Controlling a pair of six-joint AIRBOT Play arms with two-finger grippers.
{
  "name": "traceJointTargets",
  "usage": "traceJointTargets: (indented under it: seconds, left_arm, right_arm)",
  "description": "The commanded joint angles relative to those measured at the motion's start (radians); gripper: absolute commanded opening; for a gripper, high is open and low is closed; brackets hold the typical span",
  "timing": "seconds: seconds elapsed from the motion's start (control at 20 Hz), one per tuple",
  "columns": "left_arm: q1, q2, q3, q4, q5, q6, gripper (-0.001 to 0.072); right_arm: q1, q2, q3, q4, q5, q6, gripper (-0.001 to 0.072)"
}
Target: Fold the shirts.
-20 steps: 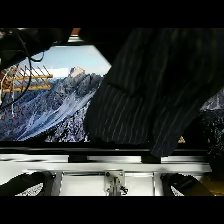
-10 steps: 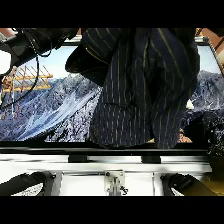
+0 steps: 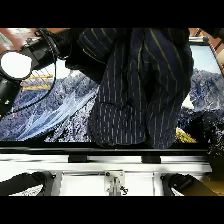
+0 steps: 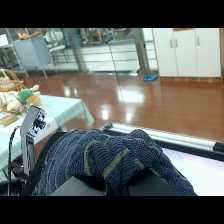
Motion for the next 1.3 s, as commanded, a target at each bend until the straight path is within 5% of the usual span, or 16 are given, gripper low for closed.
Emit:
traceJointTargets:
  seconds: [0.0,0.2,0.3,0.45,0.5,0.8,1.0,1.05,1.15,1.25]
  left_arm:
    - [-0.014,-0.003,0.0,-0.04,0.047,0.002,0.067]
    - [-0.023,-0.01,0.0,-0.056,0.064,0.002,0.0661]
    - [-0.045,-0.029,0.0,-0.103,0.129,0.002,0.0518]
    - [-0.08,-0.06,0.002,-0.116,0.241,0.003,0.0098]
    - [-0.076,-0.06,0.002,-0.116,0.249,0.02,0.0069]
    - [0.013,-0.008,0.079,-0.116,0.162,0.275,0.0069]
    - [0.035,0.007,0.139,-0.116,0.034,0.32,0.0069]
    - [0.027,0.007,0.144,-0.116,0.02,0.323,0.0069]
    - [0.005,0.007,0.145,-0.116,0.017,0.377,0.0069]
    - [-0.021,0.008,0.145,-0.116,0.018,0.426,0.0069]
  right_arm:
    - [-0.001,0.0,0.001,0.0,-0.001,-0.005,0.0107]
    - [-0.001,0.0,0.0,0.006,-0.004,-0.008,0.0107]
    - [-0.001,0.0,0.0,0.019,-0.023,-0.01,0.0107]
    - [-0.001,0.0,0.001,0.034,-0.06,-0.025,0.0107]
    - [-0.001,0.0,0.001,0.034,-0.07,-0.025,0.0108]
    - [-0.003,0.0,0.001,-0.005,-0.248,-0.035,0.0109]
    - [-0.002,-0.001,0.0,-0.023,-0.348,-0.046,0.0117]
    - [-0.002,-0.002,0.0,-0.009,-0.349,-0.047,0.0155]
    - [-0.002,-0.011,0.001,0.032,-0.36,-0.065,0.0397]
    - [-0.002,-0.028,0.0,0.078,-0.401,-0.095,0.04]
